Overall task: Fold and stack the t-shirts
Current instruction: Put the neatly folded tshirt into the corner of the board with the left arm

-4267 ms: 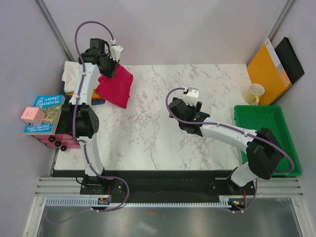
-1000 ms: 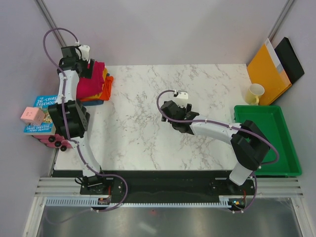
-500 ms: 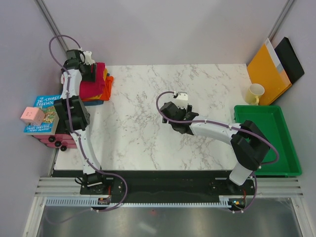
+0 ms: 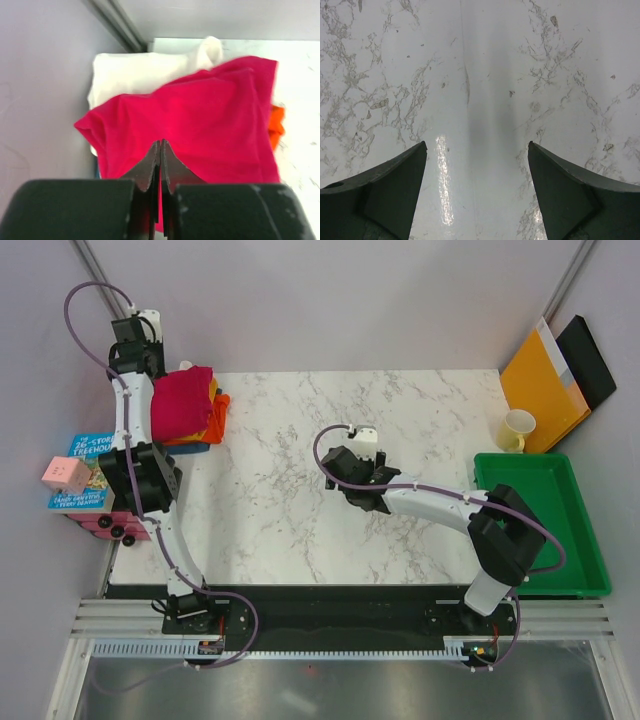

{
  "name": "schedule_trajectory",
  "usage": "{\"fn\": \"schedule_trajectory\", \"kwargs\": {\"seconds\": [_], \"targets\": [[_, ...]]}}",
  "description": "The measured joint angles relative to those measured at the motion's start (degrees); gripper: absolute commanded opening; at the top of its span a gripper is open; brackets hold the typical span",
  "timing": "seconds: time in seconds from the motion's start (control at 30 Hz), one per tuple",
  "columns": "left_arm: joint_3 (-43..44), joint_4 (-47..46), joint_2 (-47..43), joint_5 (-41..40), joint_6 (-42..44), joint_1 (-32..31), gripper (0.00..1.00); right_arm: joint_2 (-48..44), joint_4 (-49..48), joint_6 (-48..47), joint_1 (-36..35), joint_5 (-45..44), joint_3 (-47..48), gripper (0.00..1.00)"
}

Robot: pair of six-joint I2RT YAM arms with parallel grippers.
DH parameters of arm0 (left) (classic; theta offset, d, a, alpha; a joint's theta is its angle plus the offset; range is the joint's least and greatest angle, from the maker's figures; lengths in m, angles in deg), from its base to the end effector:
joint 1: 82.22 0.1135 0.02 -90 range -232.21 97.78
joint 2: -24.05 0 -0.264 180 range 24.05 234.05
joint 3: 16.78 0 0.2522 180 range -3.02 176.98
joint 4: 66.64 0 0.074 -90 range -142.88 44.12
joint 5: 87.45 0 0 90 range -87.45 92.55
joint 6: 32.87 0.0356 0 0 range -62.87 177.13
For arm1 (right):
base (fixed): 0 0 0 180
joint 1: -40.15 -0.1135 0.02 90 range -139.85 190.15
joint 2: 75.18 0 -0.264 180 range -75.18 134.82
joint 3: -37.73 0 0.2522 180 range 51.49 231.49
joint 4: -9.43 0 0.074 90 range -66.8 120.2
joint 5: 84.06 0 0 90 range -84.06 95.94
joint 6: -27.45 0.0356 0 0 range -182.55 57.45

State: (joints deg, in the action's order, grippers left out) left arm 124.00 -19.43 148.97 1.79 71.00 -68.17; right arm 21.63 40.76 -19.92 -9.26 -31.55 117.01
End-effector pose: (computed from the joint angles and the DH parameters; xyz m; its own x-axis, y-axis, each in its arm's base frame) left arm 0.4920 0.1236 0.3419 -0.5508 0.1092 -0.8274 -0.1254 0.9693 0.2114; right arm 0.2501 0.2586 0.2227 -0.5921 0.1348 -0.7945 0.0802 0.9909 0.1083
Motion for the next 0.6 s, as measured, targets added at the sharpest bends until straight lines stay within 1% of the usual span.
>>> {"fn": "schedule_trajectory", "kwargs": {"seconds": [0.17,0.3,0.43,0.6], "targets": [[6.03,0.61,6.1,-5.57,0.07,1.03,0.02,-0.28,-0.09,0.17,0.0,-0.07,-0.26,0.9],[8.63,1.2,11.8,-8.83,0.09,2.03,0.02,-2.16,0.02,0.87,0.0,-0.22,-2.32,0.9],[9.75,2.14,16.33,-12.44,0.09,2.62,0.02,-3.76,0.04,1.53,0.0,-0.46,-4.5,0.9],[11.34,2.27,18.64,-16.44,0.07,2.84,0.02,-4.31,0.07,2.23,0.0,-0.46,-6.86,0.9]]}}
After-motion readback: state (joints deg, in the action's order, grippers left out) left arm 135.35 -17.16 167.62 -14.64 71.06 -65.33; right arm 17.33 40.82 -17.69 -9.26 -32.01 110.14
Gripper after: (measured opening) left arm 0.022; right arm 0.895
